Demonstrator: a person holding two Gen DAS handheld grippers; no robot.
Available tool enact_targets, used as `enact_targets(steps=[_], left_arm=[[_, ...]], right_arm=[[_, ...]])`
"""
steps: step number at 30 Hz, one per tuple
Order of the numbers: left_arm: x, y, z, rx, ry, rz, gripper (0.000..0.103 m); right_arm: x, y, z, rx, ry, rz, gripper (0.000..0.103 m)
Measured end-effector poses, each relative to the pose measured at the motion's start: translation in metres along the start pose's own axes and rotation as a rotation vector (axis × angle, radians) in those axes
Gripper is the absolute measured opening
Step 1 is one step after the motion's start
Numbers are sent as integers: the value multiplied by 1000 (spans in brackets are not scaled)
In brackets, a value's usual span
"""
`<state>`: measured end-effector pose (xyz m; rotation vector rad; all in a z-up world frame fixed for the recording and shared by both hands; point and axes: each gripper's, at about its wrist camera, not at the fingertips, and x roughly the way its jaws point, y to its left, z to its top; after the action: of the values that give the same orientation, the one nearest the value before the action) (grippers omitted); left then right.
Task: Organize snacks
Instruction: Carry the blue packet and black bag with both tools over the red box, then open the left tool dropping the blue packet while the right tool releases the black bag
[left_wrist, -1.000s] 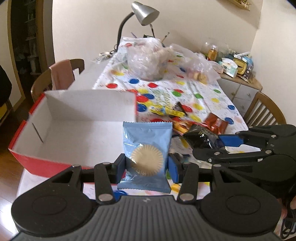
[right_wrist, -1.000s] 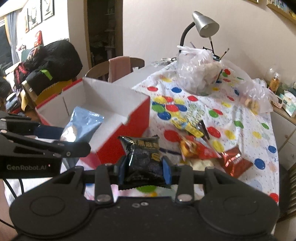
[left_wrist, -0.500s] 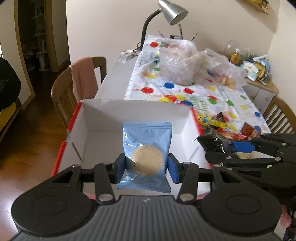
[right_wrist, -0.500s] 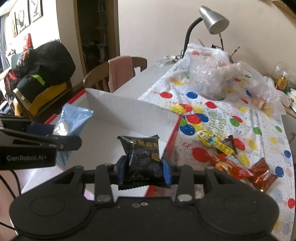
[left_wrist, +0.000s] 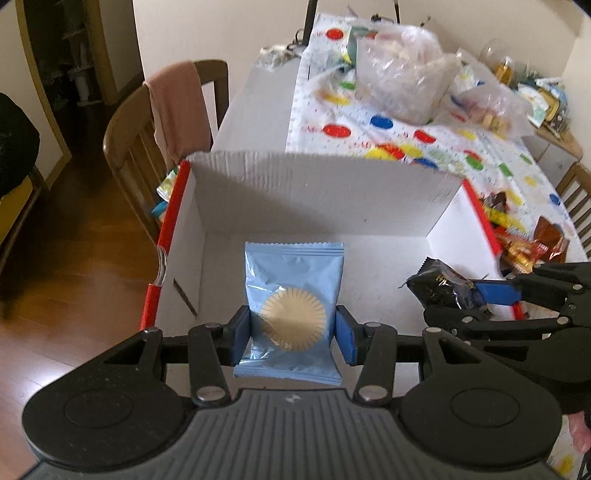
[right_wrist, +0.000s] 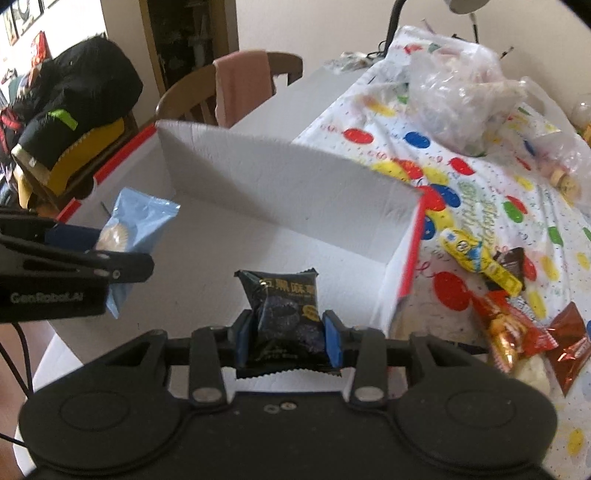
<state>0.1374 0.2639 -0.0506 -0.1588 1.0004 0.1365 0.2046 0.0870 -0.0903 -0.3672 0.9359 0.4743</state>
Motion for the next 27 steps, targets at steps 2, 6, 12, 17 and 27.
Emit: enact_targets(steps=[2, 6, 12, 17, 27], left_arm=[[8, 2, -2, 6, 20, 1, 47], [20, 1, -7, 22, 55, 11, 47], [30, 2, -13, 38, 88, 4, 47], [28, 3, -15, 43, 75, -7, 51], [2, 7, -20, 25, -8, -44, 66]], right_arm=[[6, 4, 0, -6, 15, -3, 38], [12, 11, -1, -23, 33, -11, 39], [12, 14, -2, -30, 37, -28, 38], [8, 12, -2, -15, 23, -31, 43], [-20, 9, -8, 7, -38, -32, 61]])
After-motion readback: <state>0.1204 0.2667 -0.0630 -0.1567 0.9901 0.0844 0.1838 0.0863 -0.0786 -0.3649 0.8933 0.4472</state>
